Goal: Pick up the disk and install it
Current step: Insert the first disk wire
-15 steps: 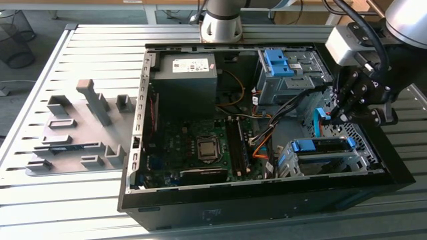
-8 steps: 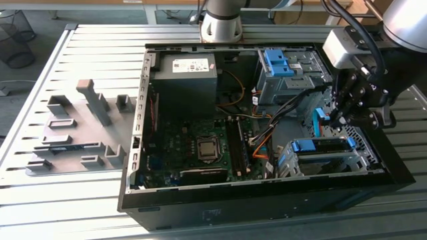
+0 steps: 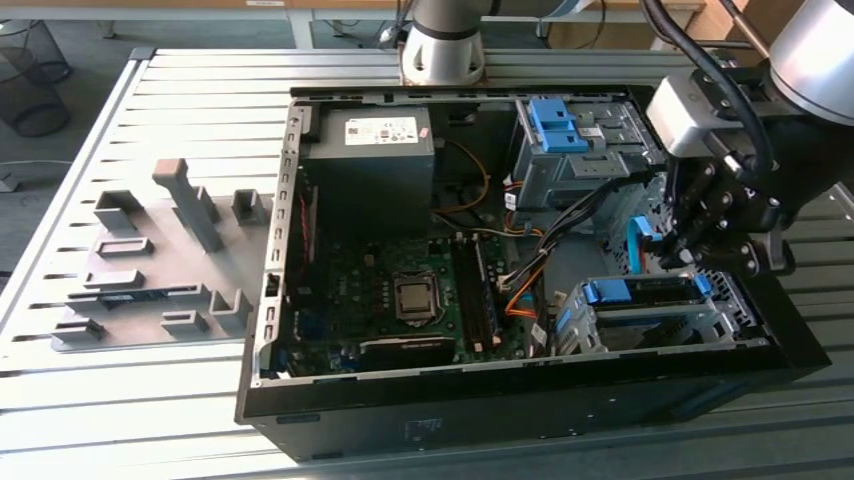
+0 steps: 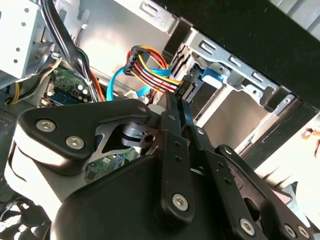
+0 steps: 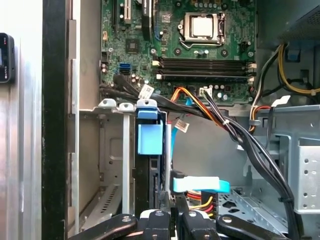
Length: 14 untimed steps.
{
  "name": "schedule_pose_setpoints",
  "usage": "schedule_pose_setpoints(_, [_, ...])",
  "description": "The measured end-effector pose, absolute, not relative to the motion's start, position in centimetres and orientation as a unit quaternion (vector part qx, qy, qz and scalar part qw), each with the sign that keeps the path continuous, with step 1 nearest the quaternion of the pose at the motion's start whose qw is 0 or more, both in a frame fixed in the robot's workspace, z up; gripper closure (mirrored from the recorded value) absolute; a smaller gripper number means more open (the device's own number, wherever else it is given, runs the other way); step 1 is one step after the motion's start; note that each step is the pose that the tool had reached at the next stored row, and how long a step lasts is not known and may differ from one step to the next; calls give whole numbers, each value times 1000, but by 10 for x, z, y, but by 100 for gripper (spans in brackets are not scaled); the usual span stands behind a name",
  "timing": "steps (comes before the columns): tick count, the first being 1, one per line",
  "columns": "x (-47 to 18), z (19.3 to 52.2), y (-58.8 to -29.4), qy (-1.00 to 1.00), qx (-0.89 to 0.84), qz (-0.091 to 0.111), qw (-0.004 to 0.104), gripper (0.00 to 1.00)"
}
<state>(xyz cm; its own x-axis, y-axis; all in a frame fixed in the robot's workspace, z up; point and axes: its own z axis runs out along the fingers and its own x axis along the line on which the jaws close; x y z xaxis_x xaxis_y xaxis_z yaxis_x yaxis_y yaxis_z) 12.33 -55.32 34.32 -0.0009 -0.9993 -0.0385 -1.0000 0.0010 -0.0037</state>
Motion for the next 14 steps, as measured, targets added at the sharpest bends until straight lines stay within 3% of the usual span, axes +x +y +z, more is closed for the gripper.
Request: schedule_pose_setpoints(14, [121,340,-559,724,-690,13,15,84])
